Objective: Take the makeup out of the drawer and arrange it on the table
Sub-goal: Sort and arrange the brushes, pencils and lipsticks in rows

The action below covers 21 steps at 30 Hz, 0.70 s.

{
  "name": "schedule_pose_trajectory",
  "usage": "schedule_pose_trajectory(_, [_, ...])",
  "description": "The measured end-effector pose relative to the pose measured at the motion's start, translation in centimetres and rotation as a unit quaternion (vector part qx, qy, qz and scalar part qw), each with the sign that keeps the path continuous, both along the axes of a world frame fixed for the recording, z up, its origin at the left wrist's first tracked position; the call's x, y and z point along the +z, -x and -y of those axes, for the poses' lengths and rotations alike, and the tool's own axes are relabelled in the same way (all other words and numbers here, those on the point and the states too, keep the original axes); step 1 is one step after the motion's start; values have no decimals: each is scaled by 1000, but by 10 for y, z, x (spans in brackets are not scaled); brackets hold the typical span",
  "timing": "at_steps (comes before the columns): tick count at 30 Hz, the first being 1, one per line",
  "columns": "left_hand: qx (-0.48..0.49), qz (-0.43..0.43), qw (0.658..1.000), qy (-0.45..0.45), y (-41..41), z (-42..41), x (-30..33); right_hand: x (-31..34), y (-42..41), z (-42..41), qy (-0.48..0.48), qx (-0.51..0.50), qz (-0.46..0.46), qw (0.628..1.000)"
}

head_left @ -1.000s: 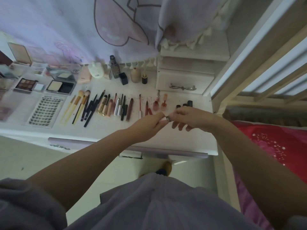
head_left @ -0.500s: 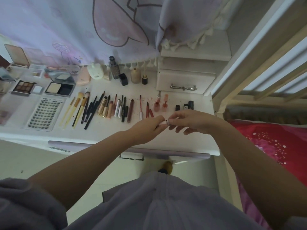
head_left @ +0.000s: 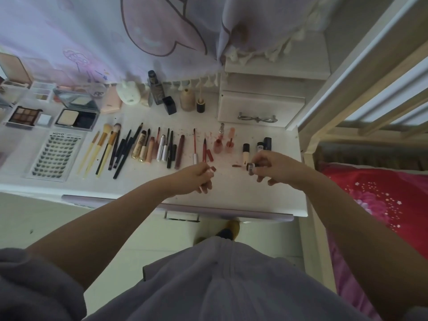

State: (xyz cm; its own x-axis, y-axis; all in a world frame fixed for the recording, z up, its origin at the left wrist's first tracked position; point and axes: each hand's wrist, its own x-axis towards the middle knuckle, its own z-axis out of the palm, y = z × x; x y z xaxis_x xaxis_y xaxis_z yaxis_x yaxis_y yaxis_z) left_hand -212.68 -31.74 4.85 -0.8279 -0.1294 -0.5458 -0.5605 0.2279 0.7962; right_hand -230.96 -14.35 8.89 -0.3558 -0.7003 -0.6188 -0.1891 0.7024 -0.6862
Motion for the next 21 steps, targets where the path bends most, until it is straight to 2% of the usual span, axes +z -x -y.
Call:
schedule_pose_trajectory(3, [66,-6,998,-13,9,-6,-5,-10,-5,3,17,-52,42,998])
schedule_pose_trajectory(5, [121,-24,991,45,16,-12,-11,-18,-10,5,29,-99,69,992])
schedule_pose_trajectory(8, [197,-61,964,168,25,-18,-23,-27,-16,8,45,-202,142,968])
schedule_pose_trajectory(11, [227,-88,949,198,32,-23,-31,-36,-24,14,75,-258,165,949])
schedule_pose_trajectory(13, [225,-102,942,228,37,-25,-36,-42,-30,23,98,-243,101,960])
schedule_pose_trajectory(16, [214,-101,930,282,44,-25,-42,-54,-39,40,121,-203,-41,971])
schedule_pose_trajectory(19, [174,-98,905,377,44,-21,-49,-67,-46,54,128,-188,-108,968])
schedule_pose_trajectory(21, [158,-109,894,404,40,-19,-52,-74,-50,59,120,-153,-148,970])
